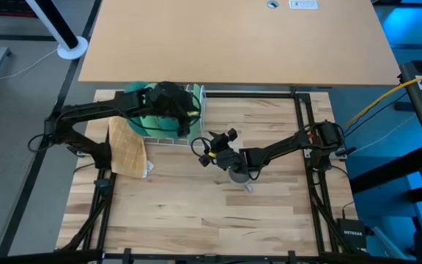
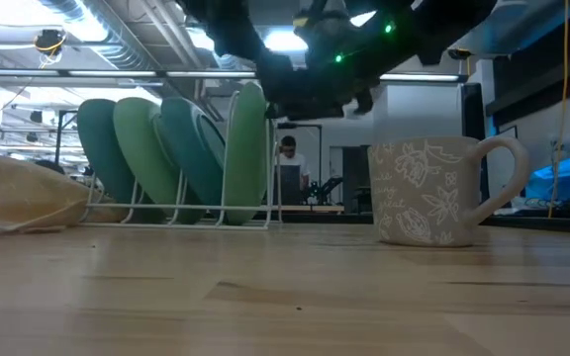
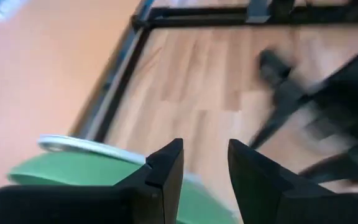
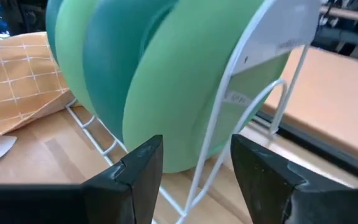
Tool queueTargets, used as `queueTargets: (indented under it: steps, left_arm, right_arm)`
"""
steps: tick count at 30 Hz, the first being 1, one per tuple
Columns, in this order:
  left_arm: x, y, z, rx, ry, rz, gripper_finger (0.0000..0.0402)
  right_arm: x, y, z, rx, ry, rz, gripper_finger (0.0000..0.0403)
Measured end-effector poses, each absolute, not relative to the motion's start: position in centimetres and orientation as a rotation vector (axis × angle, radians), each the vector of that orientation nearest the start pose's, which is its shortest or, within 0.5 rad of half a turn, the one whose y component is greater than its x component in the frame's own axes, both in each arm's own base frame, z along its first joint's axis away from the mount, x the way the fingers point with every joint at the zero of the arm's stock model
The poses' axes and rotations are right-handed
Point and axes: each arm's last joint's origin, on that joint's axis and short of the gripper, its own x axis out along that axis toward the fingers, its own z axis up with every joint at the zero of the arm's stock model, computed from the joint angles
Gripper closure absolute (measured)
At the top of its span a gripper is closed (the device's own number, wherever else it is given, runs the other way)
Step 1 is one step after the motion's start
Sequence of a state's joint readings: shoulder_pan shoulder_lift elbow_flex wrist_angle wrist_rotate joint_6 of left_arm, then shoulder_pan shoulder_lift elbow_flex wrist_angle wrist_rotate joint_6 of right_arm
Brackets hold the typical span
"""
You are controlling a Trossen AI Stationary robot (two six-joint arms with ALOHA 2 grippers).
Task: Sort dishes
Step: Put the green plate into the dish rack
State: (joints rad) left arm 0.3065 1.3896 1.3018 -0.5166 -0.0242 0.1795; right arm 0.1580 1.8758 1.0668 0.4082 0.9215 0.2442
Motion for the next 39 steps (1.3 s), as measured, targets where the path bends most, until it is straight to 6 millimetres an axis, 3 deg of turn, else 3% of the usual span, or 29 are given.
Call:
queueTargets:
  steps: [5,18,29,39]
  left_arm:
    - [29.4,10.2,33.4,0.260,0.725,0.391,0.0285]
    - [28.7,11.0,32.6,0.359,0.883,0.533,0.0285]
    - [27.6,10.6,32.5,0.348,0.968,0.606,0.0285]
    - [26.4,10.3,32.2,0.211,1.019,0.660,0.0285]
  right_arm:
    - [38.4,5.2,19.6,-0.057,0.245,-0.826,0.0207]
    - [37.7,6.3,20.1,-0.155,0.246,-0.925,0.0207]
    - [37.7,6.3,20.1,-0.154,0.246,-0.926,0.0207]
    - [37.7,6.3,20.0,-0.161,0.254,-0.925,0.0207]
